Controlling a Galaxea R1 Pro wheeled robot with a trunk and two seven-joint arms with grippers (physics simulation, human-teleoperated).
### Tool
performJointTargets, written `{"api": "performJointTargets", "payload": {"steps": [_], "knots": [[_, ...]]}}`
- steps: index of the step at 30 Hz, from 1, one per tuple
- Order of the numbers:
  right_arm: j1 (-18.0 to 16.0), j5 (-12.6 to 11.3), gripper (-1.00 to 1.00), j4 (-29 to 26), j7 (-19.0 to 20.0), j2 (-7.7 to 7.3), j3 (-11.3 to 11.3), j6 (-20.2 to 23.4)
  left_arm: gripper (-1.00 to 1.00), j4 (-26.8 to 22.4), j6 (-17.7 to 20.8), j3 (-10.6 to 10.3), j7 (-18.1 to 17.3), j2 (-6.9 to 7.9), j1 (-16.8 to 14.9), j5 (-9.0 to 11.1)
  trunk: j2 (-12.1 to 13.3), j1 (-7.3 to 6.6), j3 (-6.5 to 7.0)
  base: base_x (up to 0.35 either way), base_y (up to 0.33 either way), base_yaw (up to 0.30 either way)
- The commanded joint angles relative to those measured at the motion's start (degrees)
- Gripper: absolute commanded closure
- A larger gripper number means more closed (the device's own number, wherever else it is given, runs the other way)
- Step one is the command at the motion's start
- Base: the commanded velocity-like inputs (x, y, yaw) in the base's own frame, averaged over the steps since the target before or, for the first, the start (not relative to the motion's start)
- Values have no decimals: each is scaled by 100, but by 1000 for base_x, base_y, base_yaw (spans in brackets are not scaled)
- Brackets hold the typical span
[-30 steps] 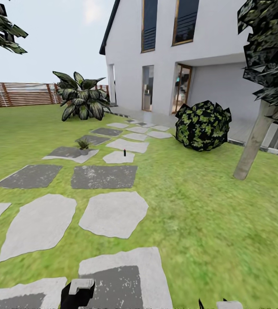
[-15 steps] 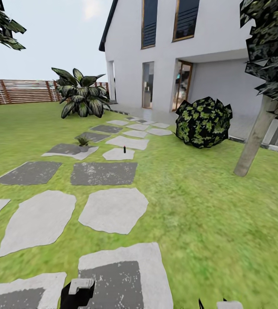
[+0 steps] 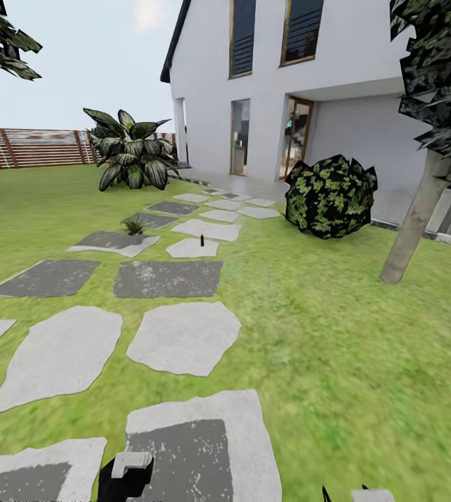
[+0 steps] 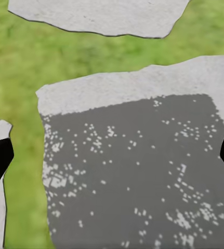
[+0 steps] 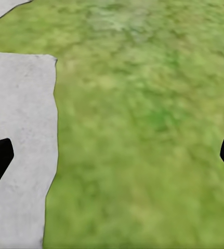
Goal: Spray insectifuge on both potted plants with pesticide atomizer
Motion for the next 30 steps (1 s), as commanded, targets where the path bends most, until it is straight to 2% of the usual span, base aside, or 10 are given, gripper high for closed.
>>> {"api": "performJointTargets", "payload": {"steps": [1,19,30], "knots": [[-3,3,-100,3,-2,0,-1,-17,-100,3,-18,-5,1,3,-3,-3,-44,22,-23,0,0,0],[-4,-1,-100,3,-2,0,-1,-19,-100,-18,-18,-5,6,7,-3,-13,-765,417,-428,0,0,0],[-3,-1,-100,3,-2,0,-7,-22,-100,-65,-49,11,1,-1,2,-26,-765,417,-506,1,0,0]]}}
